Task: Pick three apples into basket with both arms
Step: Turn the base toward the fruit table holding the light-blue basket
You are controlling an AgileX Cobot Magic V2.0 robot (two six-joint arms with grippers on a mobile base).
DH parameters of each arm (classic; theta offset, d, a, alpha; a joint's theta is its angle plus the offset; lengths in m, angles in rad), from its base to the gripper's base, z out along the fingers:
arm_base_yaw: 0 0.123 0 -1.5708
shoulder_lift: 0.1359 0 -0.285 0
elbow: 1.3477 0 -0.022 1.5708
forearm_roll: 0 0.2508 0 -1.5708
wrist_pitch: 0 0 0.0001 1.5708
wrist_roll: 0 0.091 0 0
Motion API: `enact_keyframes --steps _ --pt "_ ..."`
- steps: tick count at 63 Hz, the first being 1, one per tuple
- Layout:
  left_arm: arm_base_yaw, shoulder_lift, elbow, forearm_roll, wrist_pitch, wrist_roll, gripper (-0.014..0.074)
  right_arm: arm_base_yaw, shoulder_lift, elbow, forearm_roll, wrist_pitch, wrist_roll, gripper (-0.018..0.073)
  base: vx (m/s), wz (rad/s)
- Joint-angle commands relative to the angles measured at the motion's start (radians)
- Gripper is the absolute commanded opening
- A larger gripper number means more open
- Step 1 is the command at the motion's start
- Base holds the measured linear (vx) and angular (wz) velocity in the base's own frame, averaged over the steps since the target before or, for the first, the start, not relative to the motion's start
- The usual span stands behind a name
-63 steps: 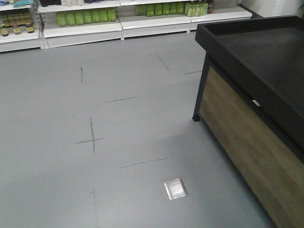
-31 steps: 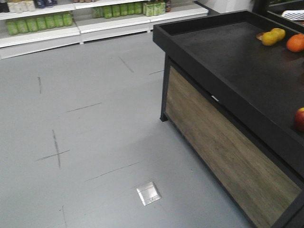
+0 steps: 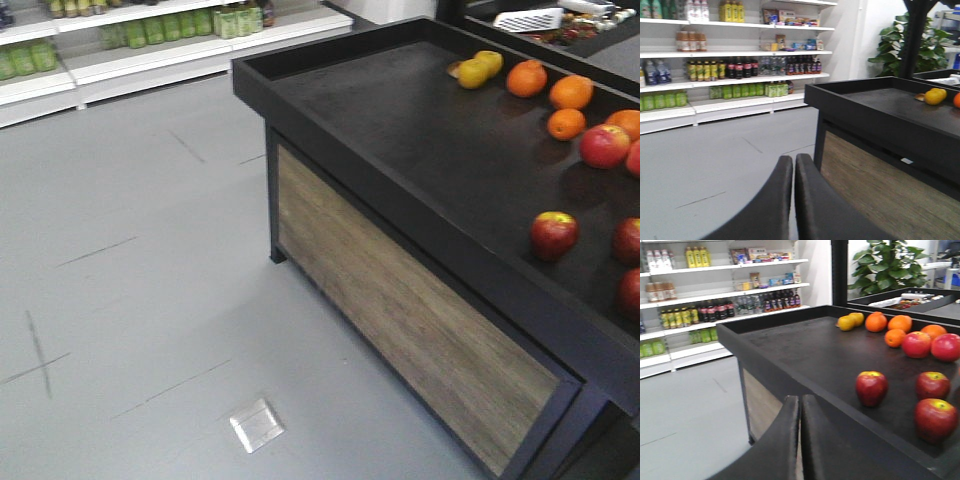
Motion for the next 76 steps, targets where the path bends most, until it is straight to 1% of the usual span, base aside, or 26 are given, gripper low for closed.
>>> enact_keyframes --steps 1,38,76 --pt "0.002 -0.003 0.004 -0.001 -0.076 -0.002 -0.0006 -0.003 -0.003 0.013 -0.003 -0.069 -0.01 -0.0009 0.08 -0.33" --pt "0.002 -0.003 0.004 -0.001 -0.076 -0.002 -0.0006 -0.003 -0.003 0.013 -0.003 -0.069 -0.01 -0.0009 0.08 -0.35" --pt "0.002 -0.003 0.004 -0.001 -0.076 -0.002 -0.0006 -0.003 -0.003 0.013 -0.003 -0.069 -0.01 -0.0009 0.1 -0.45"
